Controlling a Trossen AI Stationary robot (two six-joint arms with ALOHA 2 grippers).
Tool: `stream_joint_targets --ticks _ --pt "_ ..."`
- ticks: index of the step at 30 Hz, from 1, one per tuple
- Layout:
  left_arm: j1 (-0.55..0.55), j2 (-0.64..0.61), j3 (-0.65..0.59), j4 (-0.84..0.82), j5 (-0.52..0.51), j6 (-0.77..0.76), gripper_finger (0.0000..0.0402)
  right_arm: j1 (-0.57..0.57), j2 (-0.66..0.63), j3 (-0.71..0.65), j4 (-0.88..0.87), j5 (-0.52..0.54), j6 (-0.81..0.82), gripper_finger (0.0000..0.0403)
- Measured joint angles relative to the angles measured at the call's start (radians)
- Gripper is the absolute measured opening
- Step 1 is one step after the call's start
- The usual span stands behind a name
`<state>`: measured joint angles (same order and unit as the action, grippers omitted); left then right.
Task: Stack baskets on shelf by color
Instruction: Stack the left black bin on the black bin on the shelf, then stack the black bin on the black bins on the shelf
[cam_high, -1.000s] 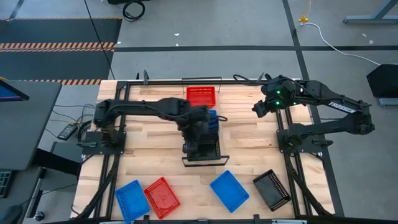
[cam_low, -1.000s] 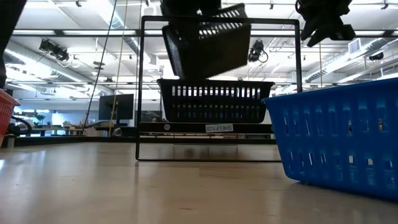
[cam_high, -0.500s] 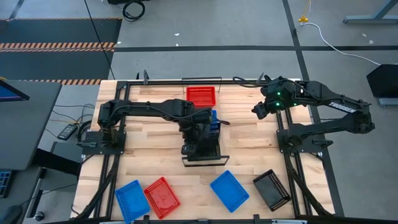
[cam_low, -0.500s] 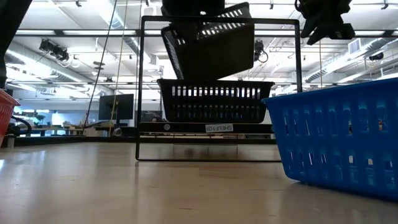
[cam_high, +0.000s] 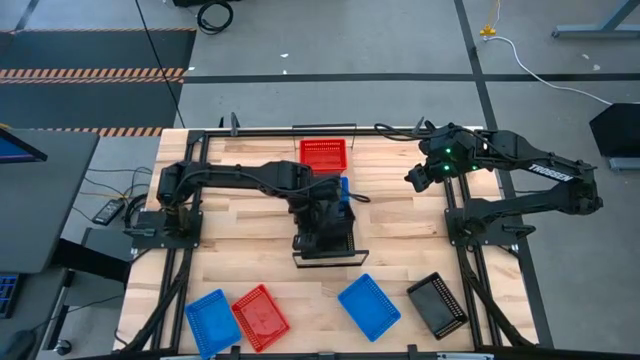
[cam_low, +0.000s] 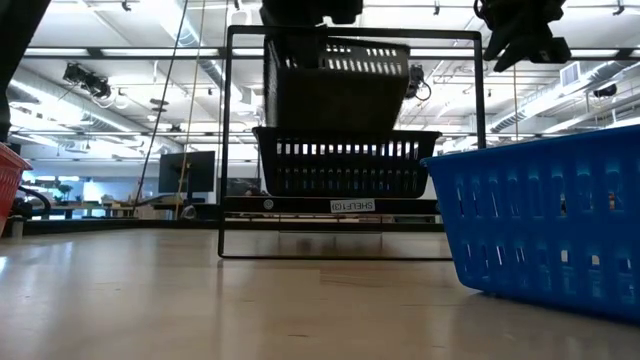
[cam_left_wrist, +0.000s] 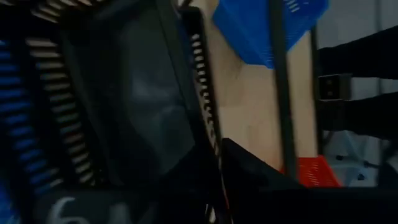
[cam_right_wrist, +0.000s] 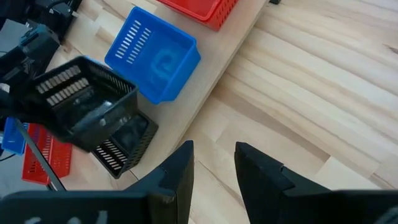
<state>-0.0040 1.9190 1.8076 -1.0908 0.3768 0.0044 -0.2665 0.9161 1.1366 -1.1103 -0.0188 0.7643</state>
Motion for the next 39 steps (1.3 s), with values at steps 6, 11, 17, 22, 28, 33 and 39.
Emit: stream_joint_targets --ticks 6,11,17,22,28,33,39 --pt "0.000 0.000 0.000 0.019 -0.002 -0.019 0.0068 0.000 0.000 0.000 0.000 0.000 0.003 0.0121" --pt "0.008 -0.001 0.000 0.031 -0.008 -0.025 0.0094 0.000 0.000 0.000 0.000 0.000 0.003 0.0121" --pt "0.020 -0.002 0.000 0.032 -0.012 -0.025 0.0122 0.000 0.000 0.000 0.000 0.000 0.013 0.0121" --pt "0.059 -0.019 -0.002 -0.013 -0.016 -0.055 0.0136 0.000 0.000 0.000 -0.014 -0.009 0.037 0.0121" --pt "0.121 -0.102 -0.002 -0.114 -0.150 -0.052 0.0148 0.020 0.016 0.000 -0.189 -0.112 0.203 0.0121" --pt "0.193 -0.202 -0.001 -0.114 -0.246 -0.045 0.0151 0.107 0.043 0.000 -0.267 -0.128 0.289 0.0123" --pt "0.276 -0.331 -0.001 -0.091 -0.246 -0.040 0.0145 0.241 0.061 -0.067 -0.197 -0.180 0.399 0.0148"
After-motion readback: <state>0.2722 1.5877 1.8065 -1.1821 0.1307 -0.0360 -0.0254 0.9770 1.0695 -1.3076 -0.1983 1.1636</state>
